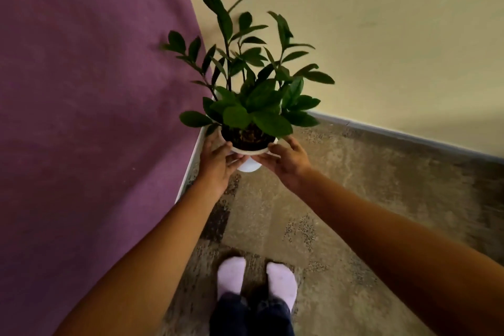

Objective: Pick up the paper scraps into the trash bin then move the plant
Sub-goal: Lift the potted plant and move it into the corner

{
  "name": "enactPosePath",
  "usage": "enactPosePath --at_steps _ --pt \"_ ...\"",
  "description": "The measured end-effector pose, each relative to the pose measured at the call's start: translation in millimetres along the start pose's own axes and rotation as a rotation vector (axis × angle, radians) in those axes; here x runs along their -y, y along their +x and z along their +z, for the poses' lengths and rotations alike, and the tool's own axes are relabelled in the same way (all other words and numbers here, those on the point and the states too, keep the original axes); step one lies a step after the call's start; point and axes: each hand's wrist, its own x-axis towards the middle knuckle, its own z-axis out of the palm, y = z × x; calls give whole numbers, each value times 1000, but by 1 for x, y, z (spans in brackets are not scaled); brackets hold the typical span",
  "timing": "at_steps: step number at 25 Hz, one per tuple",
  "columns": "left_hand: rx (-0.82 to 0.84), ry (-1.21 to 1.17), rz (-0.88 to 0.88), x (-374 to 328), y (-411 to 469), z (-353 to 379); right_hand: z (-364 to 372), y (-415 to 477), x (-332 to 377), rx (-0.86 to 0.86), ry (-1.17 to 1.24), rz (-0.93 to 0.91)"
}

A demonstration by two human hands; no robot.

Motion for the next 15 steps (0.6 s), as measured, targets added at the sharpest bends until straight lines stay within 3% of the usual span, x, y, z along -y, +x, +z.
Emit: enactPosePath --at_steps 9,15 --pt "-15 68 -53 30 149 -45 24 143 -25 -75 -94 19" --pt "47 23 40 45 222 -57 30 223 -38 -30 -81 -101"
